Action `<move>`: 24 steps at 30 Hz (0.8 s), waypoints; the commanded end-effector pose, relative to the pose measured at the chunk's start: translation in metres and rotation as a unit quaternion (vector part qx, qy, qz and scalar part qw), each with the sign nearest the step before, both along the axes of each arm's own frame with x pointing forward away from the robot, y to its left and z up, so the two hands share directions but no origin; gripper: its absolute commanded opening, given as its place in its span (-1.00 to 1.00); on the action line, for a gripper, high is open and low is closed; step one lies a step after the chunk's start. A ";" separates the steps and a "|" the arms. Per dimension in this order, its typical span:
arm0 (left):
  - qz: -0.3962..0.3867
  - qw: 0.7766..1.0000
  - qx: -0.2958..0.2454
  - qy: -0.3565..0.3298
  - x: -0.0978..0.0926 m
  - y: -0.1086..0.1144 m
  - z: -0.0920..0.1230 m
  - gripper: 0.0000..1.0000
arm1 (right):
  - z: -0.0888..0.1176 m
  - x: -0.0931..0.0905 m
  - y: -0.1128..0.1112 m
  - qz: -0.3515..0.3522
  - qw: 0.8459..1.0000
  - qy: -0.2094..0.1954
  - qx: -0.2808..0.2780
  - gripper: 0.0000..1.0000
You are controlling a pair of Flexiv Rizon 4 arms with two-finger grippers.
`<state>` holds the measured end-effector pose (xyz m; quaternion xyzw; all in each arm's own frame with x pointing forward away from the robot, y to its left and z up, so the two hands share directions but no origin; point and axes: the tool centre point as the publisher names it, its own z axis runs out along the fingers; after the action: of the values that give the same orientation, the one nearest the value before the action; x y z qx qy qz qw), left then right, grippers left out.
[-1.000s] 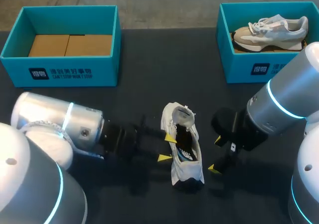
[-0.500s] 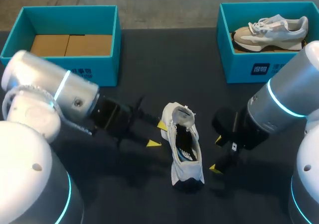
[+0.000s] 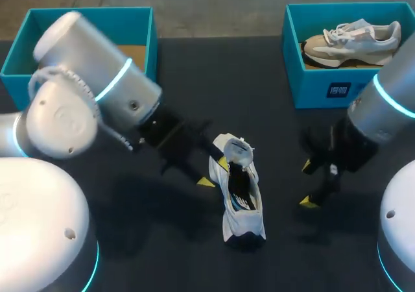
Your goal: Take the shoe out of the shoebox, open the shoe tongue, remove and reinsert the insole, then place the shoe into the shoebox
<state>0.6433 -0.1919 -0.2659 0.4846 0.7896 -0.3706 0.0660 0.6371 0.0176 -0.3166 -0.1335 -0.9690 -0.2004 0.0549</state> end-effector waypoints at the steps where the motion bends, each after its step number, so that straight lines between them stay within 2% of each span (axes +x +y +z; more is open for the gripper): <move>1: -0.081 0.987 0.136 0.033 -0.001 -0.010 0.004 -0.20 | 0.018 -0.004 -0.031 0.007 1.000 -0.003 0.016 1.00; 7: -0.119 0.975 0.183 0.038 0.000 -0.017 0.003 -0.33 | 0.023 -0.001 -0.046 0.025 0.999 -0.011 0.019 1.00; 9: -0.128 0.972 0.190 0.046 0.001 -0.018 0.002 -0.62 | 0.025 -0.003 -0.046 0.060 0.997 -0.030 0.023 1.00; 10: -0.127 0.972 0.190 0.053 0.002 -0.018 0.001 -1.00 | 0.025 -0.003 -0.046 0.060 0.997 -0.030 0.023 1.00; 24: -0.127 0.972 0.190 0.053 0.002 -0.018 0.001 -1.00 | 0.025 -0.003 -0.046 0.060 0.997 -0.030 0.023 1.00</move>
<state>0.6433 -0.2066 -0.2657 0.5557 0.7828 -0.2651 -0.0903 0.6359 -0.0279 -0.2910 -0.0671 -0.9716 -0.2229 0.0422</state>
